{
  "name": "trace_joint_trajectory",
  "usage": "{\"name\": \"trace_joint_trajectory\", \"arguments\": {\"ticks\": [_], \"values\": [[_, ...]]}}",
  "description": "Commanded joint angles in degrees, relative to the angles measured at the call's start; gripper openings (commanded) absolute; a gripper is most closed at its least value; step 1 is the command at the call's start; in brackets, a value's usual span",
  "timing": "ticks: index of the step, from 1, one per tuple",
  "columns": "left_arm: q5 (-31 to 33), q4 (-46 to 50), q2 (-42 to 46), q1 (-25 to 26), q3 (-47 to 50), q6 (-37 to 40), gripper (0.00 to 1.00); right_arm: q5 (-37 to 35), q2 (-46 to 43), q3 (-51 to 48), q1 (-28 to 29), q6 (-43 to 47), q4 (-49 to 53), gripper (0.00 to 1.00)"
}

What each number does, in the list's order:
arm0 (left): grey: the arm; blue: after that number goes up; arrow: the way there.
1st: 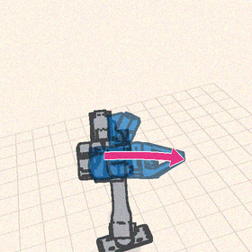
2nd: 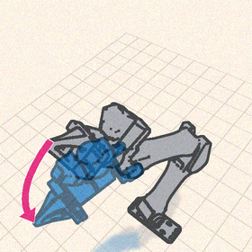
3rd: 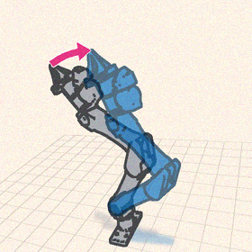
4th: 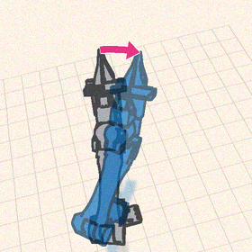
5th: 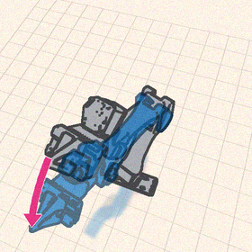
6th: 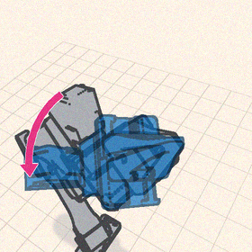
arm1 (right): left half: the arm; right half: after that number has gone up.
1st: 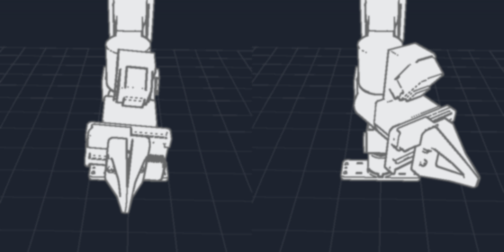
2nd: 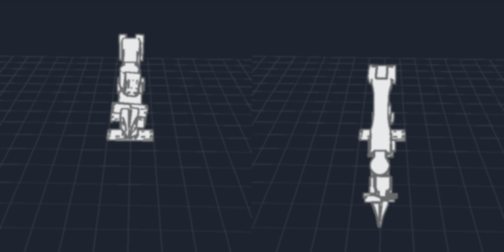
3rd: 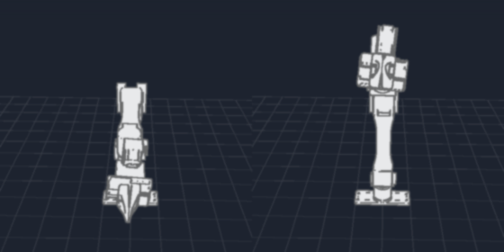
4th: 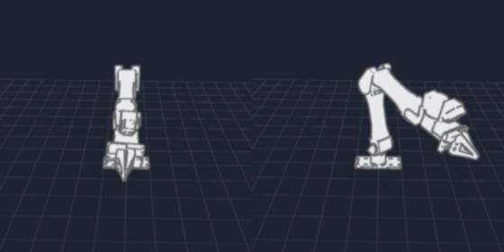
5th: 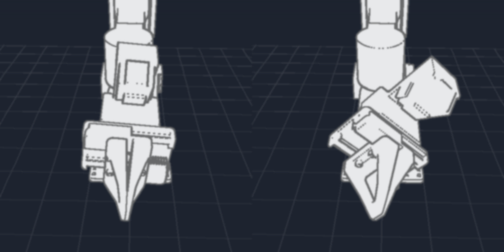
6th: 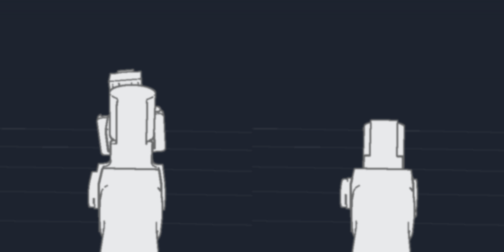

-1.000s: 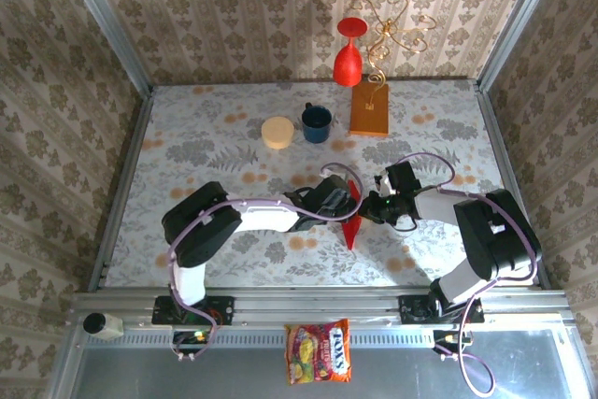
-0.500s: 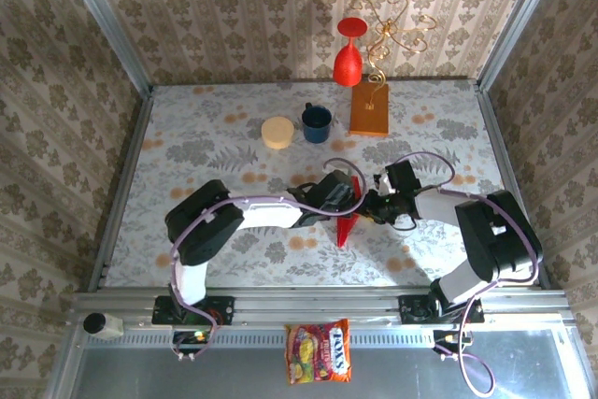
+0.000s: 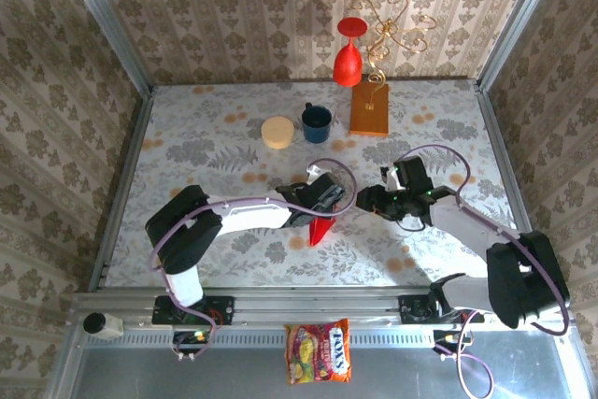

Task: Fold a paper plane with a square sheet of paper (pick it up from the middle)
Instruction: Move the paper plane to the center of the table.

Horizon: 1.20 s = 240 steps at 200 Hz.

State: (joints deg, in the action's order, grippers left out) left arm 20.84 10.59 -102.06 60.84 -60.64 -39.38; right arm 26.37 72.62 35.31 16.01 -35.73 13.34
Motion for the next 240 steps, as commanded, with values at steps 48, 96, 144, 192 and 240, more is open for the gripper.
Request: {"name": "trace_joint_trajectory", "arguments": {"ticks": [48,96,144,192,240], "values": [[3.27,0.75,-2.66,-0.55,2.83,2.17,0.26,-2.77,-4.65,-1.95,-0.14,0.74,5.61,0.51],[0.88,-4.55,-2.18,-1.97,7.88,1.41,0.46,-2.98,-4.86,-1.72,-0.10,0.83,5.90,0.51],[-1.96,-8.34,-0.26,-3.36,10.80,0.43,0.56,-2.65,-4.90,-1.63,-0.06,0.96,6.14,0.51],[-7.73,-14.35,7.16,-4.08,13.78,2.10,0.82,-2.38,-5.21,-1.65,-0.09,1.09,6.36,0.51],[-11.39,-18.19,15.18,-4.03,18.04,3.79,0.91,-1.85,-4.86,-2.04,-0.10,1.09,5.65,0.51]]}}
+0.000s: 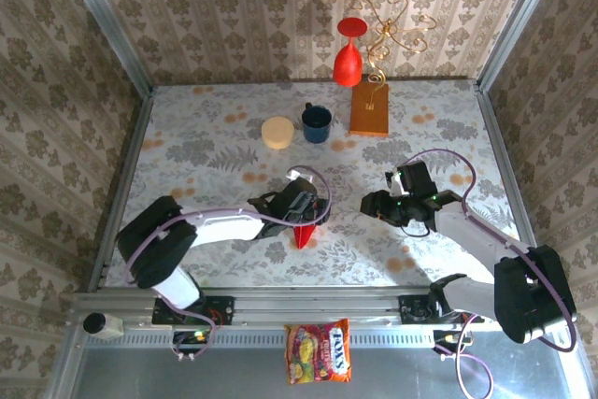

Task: Fold a paper plane with a square sheet of paper (pick it up from the middle)
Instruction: Move the paper plane to the center of the table, then reset both arms

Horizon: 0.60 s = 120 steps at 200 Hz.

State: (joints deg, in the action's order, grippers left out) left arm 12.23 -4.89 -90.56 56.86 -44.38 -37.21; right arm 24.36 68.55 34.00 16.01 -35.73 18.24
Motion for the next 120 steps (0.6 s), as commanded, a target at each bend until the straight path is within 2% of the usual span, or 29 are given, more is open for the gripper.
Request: {"name": "trace_joint_trajectory", "arguments": {"ticks": [1,45,66,120], "values": [[-2.72,-2.61,3.84,-0.07,1.85,1.71,0.91,0.16,-0.79,-0.75,-0.10,1.09,0.75,0.51],[5.49,6.19,7.65,3.72,1.49,2.48,0.95,0.17,-0.17,-1.10,-0.10,1.01,-0.26,0.51],[8.57,7.69,6.05,5.91,1.36,2.46,1.00,0.25,0.68,-1.32,-0.10,0.93,-0.90,0.52],[14.40,10.30,0.12,10.80,-0.03,4.86,1.00,0.18,0.83,-1.55,-0.08,1.21,-0.78,0.53]]}}
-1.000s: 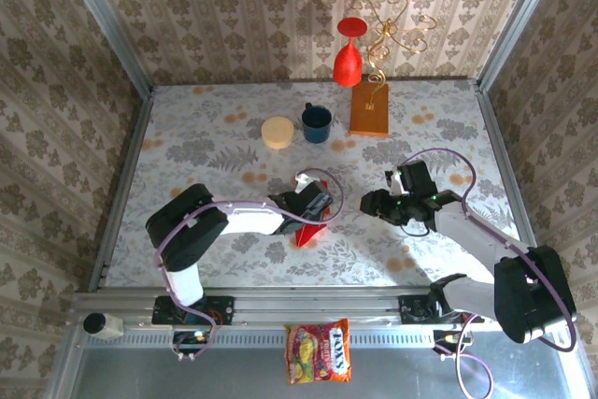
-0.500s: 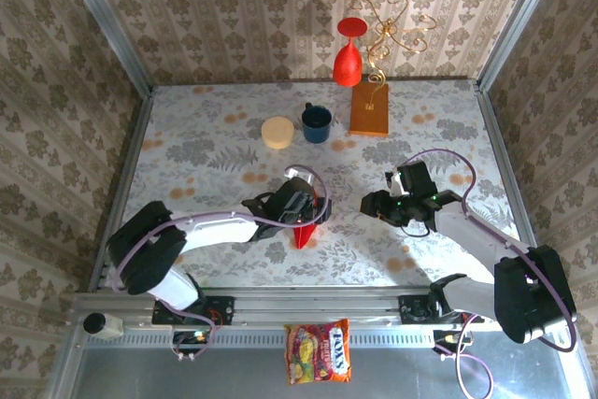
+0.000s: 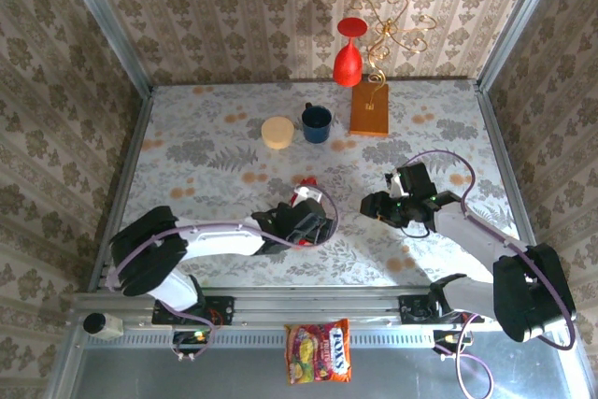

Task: Fold a paper plane with a square sheet of paper (pick it up from the middle)
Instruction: Reset both arms

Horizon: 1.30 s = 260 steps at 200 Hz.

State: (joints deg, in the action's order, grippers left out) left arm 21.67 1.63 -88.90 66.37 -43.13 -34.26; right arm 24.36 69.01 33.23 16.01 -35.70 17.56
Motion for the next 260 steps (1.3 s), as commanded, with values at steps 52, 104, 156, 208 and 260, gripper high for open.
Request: {"name": "trace_joint_trajectory", "arguments": {"ticks": [52,104,156,208,260], "values": [[10.84,4.57,8.41,-0.07,3.18,-2.53,1.00,-5.16,-1.08,-0.42,-1.74,2.30,2.21,0.72],[8.22,10.14,22.95,-14.53,3.30,0.31,1.00,-26.95,-4.39,5.35,-5.84,3.11,9.07,1.00],[14.50,11.66,26.29,-38.37,-0.85,10.63,1.00,-51.54,-4.14,3.54,-7.31,8.39,-4.85,1.00],[18.36,-13.97,20.54,-51.84,8.35,28.85,1.00,-60.90,3.26,2.93,-7.77,20.83,-24.85,1.00],[13.20,-43.43,8.51,-56.31,19.17,36.25,1.00,-50.24,13.47,-3.60,-8.32,34.05,-51.00,1.00]]}}
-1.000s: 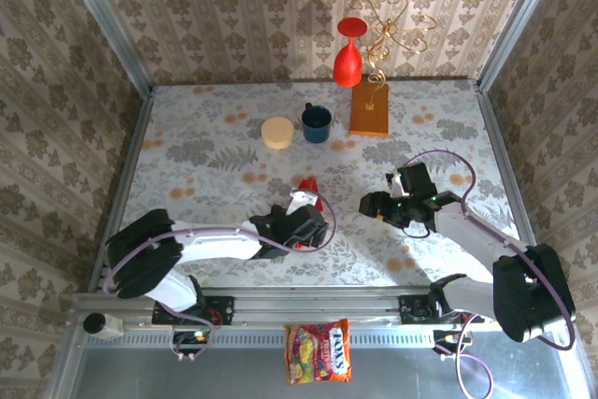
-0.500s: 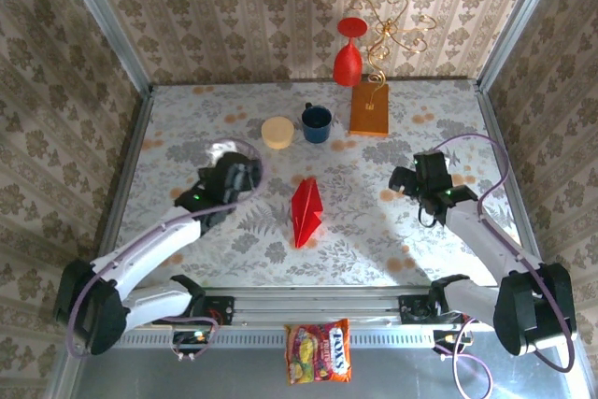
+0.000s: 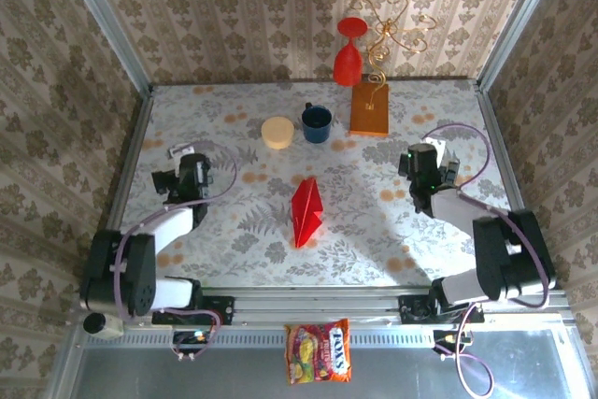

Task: Fold a paper plane with a square sheet of paper (pick it up from the middle)
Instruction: Reset both arms

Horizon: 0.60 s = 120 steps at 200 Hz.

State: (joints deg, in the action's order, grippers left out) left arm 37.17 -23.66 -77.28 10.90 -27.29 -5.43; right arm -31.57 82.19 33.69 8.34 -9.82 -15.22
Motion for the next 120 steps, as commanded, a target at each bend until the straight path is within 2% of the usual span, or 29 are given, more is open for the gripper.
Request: {"name": "trace_joint_trajectory", "arguments": {"ticks": [1,21,31,48,67,79,88,97,108,120], "values": [[-2.42,-18.16,-3.13,-0.86,3.36,7.48,1.00,6.24,0.27,-4.28,-0.67,8.25,-18.85,1.00],[-11.27,-24.79,-5.21,-3.37,5.41,7.71,1.00,13.63,4.01,-8.71,-2.54,9.22,-31.49,1.00],[-12.94,-28.38,-6.28,-3.66,6.79,8.31,1.00,17.02,2.63,-8.56,-5.04,6.42,-27.81,1.00],[-17.97,-27.80,-8.20,-5.12,5.57,8.07,1.00,22.21,5.48,-11.58,-7.54,5.42,-35.90,1.00],[-24.14,-22.32,-9.28,-7.33,2.45,7.26,1.00,21.55,5.26,-11.25,-7.37,5.34,-35.14,1.00],[-27.76,-25.63,-10.05,-8.75,4.08,6.58,1.00,21.48,5.35,-11.20,-7.31,5.36,-34.95,1.00],[-27.67,-32.58,-12.81,-8.69,5.63,7.82,1.00,20.84,5.49,-11.02,-7.29,5.38,-34.82,1.00],[-28.26,-25.95,-10.93,-8.86,4.46,6.39,1.00,18.82,5.33,-10.93,-6.41,5.58,-34.48,1.00],[-28.07,-29.01,-11.82,-8.89,4.93,7.05,1.00,15.36,5.50,-11.38,-5.12,5.95,-35.87,1.00],[-28.20,-27.36,-11.27,-8.86,4.77,6.76,1.00,14.08,5.43,-11.44,-4.74,5.88,-35.96,1.00]]}}
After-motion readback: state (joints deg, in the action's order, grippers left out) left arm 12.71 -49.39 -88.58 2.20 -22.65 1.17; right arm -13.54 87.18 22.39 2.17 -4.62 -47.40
